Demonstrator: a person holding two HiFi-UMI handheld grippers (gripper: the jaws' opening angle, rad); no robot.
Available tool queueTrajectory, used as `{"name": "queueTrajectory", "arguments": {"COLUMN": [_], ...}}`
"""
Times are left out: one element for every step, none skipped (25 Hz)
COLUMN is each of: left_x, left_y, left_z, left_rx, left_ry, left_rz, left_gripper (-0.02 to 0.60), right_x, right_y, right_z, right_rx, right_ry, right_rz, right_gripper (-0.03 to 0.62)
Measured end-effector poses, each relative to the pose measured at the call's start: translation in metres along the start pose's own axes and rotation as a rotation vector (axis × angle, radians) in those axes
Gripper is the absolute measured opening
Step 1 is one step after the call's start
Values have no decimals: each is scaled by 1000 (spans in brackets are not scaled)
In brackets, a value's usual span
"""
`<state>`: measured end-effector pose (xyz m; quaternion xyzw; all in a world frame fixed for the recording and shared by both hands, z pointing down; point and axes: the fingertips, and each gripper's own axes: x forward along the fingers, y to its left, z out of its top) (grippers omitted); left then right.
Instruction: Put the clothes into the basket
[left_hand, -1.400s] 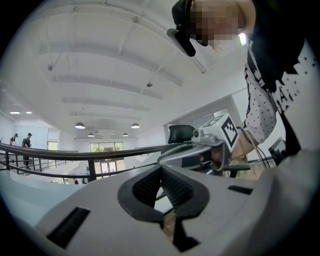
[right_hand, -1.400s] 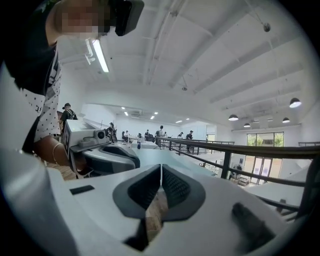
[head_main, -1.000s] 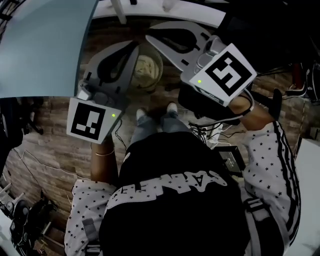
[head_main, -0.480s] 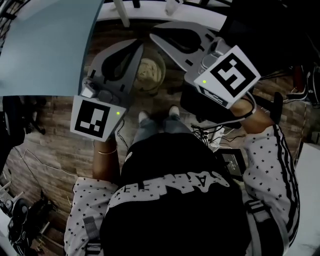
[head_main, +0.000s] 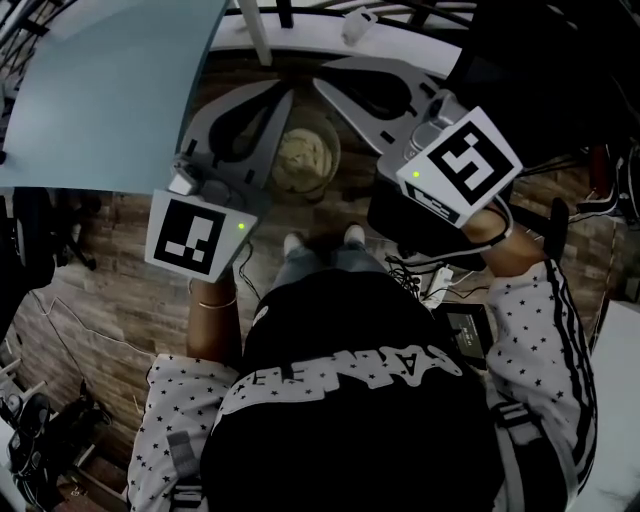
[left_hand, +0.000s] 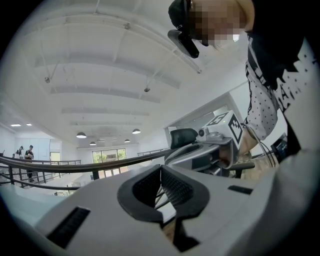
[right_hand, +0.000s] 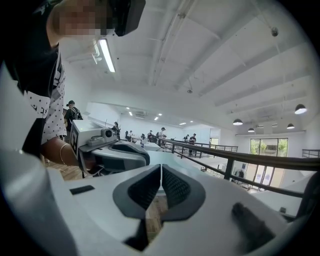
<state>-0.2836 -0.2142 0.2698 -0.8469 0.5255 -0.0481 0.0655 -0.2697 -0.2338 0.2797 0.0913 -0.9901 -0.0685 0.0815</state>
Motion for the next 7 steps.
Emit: {"name": "queueTrajectory", "arguments": {"left_x": [0, 1, 2, 4, 5, 7, 8], "left_y": [1, 1, 2, 1, 1, 1, 1], "left_z": [1, 3, 4, 5, 5, 6, 6], "left_rx": [4, 7, 6, 4, 0, -4, -8], "left_ry": [-3, -7, -10, -12, -13, -14, -14], "left_rz": [0, -1, -2, -4, -5, -6, -8], "left_gripper": [15, 15, 15, 15, 15, 15, 15], "right_x": [0, 1, 0, -1, -1, -2, -3], "right_y": [1, 1, 0, 0, 0, -1, -1], "right_z": [1, 2, 2, 2, 2, 2, 2], "right_rx": [0, 1, 3, 5, 8, 11, 14], "right_ry": [-3, -5, -5, -4, -3, -3, -2], "right_rz": [1, 1, 0, -1, -2, -4, -5], "right_gripper": [31, 31, 31, 31, 31, 31, 31]}}
